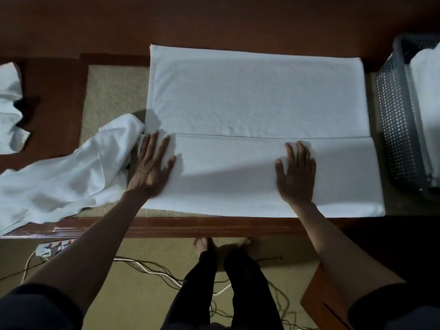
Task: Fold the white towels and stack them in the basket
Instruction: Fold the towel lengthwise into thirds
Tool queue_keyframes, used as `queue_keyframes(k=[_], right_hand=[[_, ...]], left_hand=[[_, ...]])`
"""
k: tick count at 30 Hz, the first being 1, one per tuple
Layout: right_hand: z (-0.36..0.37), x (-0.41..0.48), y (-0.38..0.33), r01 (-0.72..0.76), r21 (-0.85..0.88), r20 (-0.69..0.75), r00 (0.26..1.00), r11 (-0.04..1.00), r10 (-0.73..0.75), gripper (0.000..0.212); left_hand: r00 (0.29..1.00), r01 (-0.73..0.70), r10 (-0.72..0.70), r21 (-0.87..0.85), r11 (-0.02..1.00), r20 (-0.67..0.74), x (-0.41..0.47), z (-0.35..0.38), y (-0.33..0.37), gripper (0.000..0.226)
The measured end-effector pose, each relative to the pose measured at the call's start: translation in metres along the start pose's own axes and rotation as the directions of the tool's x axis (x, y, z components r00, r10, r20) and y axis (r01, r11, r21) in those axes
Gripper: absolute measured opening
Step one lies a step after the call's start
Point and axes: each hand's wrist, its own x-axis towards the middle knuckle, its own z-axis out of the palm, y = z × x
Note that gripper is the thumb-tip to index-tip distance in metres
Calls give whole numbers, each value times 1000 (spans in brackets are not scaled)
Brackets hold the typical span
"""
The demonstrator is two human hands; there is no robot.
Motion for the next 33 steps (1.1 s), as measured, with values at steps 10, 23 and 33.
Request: queue_keyframes(k=[10,23,33], right_hand=[[-28,114,15,15,224,-79,997,975,3,16],[-30,331,32,348,-48,397,867,936,-302,74],[-34,350,41,402,-138,443,842,905,-307,56]], left_hand=[[963,-75,26,-174,982,-267,127,-28,99,40],[969,-239,244,119,964,-29,301,-42,153,65],[963,-268,267,34,963,33,313,-57,156,40]])
